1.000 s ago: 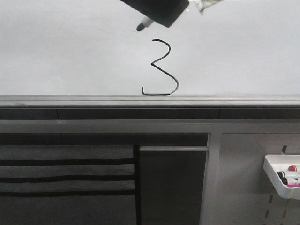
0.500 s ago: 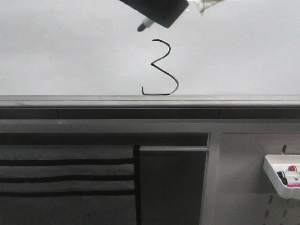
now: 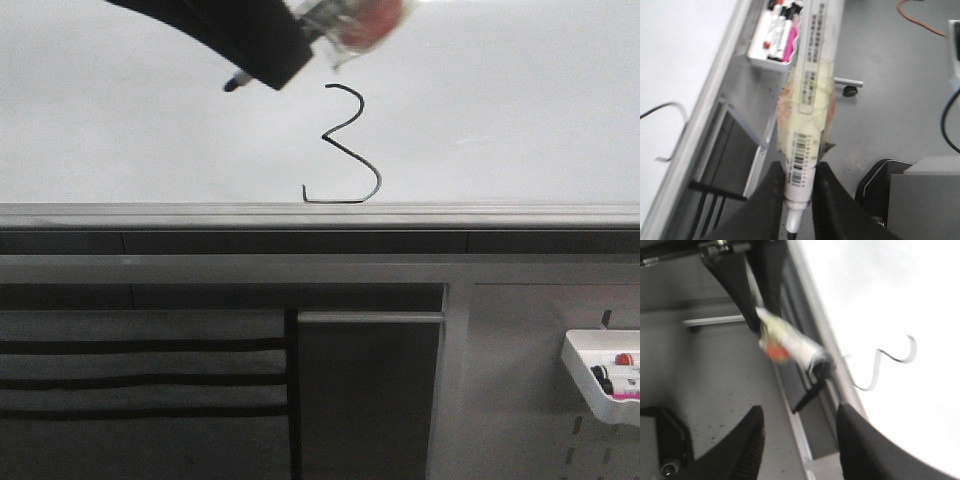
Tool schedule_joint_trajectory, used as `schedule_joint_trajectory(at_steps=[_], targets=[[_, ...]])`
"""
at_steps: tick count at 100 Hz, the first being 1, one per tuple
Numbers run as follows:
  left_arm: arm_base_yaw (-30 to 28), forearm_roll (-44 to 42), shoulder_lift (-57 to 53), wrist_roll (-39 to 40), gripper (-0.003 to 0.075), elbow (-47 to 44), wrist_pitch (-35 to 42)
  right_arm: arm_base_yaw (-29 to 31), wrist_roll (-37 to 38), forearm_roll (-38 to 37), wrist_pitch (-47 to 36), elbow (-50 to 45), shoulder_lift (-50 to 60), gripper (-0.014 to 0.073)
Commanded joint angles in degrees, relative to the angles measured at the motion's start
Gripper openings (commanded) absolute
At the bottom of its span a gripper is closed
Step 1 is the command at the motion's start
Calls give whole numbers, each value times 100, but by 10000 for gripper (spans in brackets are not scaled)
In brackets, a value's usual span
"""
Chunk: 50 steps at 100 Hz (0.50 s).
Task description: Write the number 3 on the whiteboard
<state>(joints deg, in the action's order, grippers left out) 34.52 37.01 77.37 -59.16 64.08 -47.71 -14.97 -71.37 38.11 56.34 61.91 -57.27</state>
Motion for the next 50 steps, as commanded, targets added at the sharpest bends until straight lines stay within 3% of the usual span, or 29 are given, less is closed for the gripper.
schedule_joint_trajectory(at_steps=[1, 26, 50], targets=[[-463, 88, -85, 575, -20, 154, 453, 214, 338, 0, -336, 195, 190, 299], [-1760, 156, 484, 1667, -20, 154, 1459, 418, 385, 0, -41, 175, 204, 295], [-2442, 215, 1027, 2190, -20, 154, 2174, 418, 431, 0, 107, 175, 204, 295]])
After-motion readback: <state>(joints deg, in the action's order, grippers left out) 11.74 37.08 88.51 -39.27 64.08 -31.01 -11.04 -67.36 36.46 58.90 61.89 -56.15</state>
